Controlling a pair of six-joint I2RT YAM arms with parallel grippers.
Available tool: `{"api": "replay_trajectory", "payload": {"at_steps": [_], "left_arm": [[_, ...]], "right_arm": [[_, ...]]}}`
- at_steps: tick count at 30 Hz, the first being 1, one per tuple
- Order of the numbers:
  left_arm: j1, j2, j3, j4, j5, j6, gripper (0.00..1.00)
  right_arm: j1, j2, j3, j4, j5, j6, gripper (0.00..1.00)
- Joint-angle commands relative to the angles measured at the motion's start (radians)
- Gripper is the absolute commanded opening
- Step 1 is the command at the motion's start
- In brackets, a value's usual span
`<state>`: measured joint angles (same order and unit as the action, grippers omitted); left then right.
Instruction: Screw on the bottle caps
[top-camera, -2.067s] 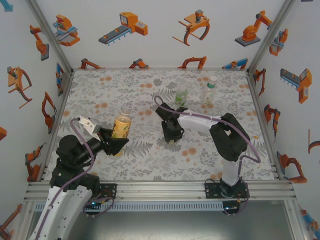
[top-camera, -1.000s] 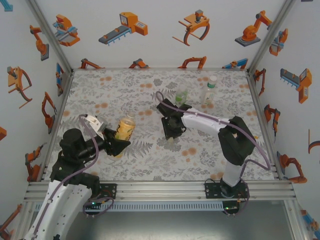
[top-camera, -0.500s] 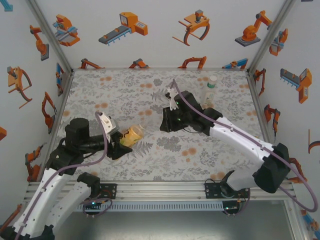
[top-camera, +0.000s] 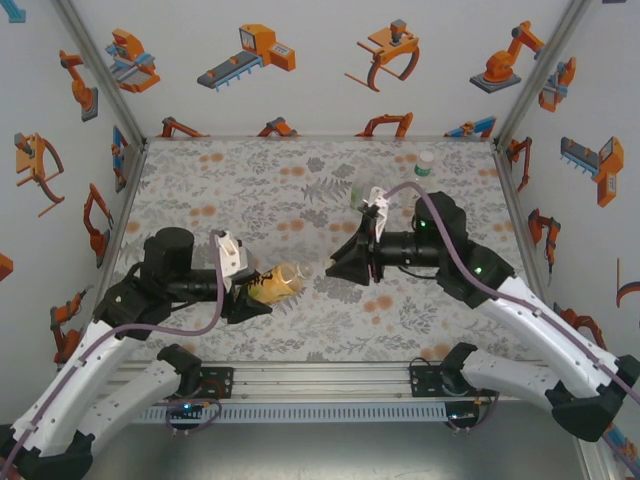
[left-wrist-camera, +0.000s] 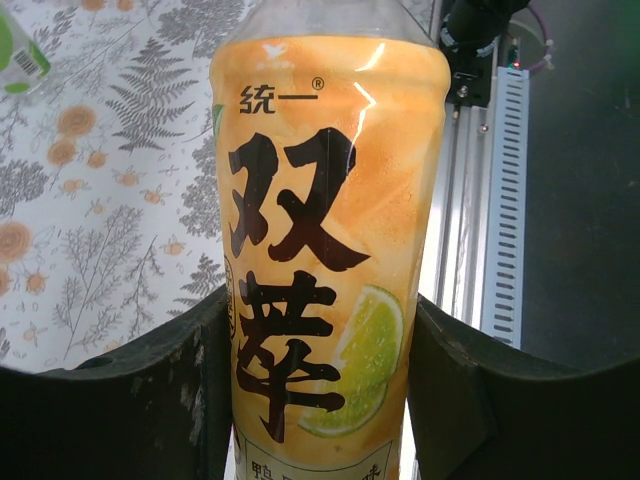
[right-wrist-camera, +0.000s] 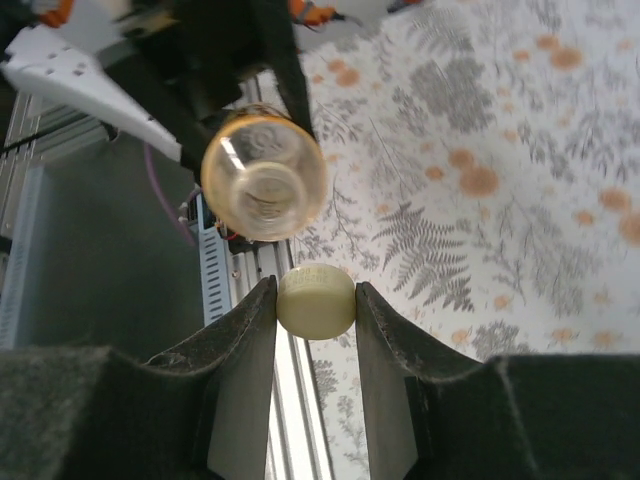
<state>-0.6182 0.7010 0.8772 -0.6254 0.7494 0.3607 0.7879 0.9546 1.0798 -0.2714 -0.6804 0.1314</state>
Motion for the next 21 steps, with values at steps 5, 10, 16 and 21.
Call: {"api": "replay_trajectory", "payload": {"at_steps": [5,10,16,21], "left_arm": [[-0.076,0.064,0.082,-0.037,0.022,0.058,0.00],[-0.135,0.119,0.125,-0.082,-0.002,0.088,0.00],[-0.187,0.155,0.145,-0.083,-0.027,0.094,0.00],[-0.203,0.174,0.163,-0.083,-0.037,0.095,0.00]], "right_arm": [[-0.003,-0.046,0.029,-0.017,-0.175,-0.196,0.00],[-0.002,-0.021,0.081,-0.103,-0.222,-0.272,0.00],[-0.001,-0.010,0.083,-0.107,-0.249,-0.304,0.00],[0.000,-0.001,0.075,-0.113,-0.257,-0.305,0.00]]}}
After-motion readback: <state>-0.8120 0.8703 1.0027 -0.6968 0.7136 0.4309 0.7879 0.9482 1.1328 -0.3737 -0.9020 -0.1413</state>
